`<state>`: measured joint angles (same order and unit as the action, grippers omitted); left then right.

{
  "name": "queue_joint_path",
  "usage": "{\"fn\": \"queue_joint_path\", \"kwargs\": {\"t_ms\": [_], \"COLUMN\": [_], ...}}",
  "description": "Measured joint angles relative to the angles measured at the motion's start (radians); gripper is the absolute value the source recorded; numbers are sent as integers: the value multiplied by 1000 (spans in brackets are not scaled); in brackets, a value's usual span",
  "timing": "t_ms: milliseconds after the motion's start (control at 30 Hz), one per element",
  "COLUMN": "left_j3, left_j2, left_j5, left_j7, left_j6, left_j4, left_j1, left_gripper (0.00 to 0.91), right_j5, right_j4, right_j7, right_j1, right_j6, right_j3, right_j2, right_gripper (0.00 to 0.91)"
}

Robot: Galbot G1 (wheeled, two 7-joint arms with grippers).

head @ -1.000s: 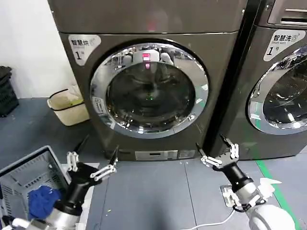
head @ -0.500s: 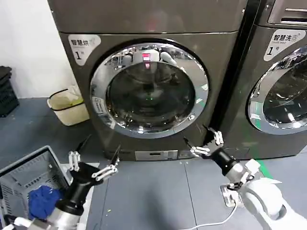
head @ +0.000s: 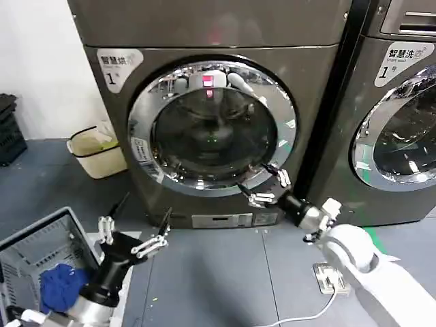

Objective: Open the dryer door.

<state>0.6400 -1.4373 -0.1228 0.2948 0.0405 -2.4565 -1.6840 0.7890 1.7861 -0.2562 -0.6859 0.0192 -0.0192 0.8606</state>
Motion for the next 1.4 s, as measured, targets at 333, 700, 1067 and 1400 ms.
{"fn": "queue_joint_path", "kwargs": {"t_ms": [333, 700, 1067, 1400], "left_j3": [3, 6, 10, 11], "left_j2": [0, 0, 1, 1], "left_j5": [1, -1, -5, -6], "left_j7": [0, 0, 0, 0], "left_j6": [0, 0, 0, 0], "left_j4": [1, 3, 7, 9], "left_j1": [2, 4, 8, 11], "left_gripper": [907, 907, 907, 907], "right_j5": [31, 45, 60, 60], "right_j4": [-107, -217, -320, -385], "right_j7": [-9, -29, -49, -55], "right_j1": [170, 302, 392, 445], "right_j6": [4, 4, 4, 6], "right_j3": [-150, -284, -374, -415], "right_j2": [43, 112, 186, 241], "right_gripper": [907, 907, 907, 907]}}
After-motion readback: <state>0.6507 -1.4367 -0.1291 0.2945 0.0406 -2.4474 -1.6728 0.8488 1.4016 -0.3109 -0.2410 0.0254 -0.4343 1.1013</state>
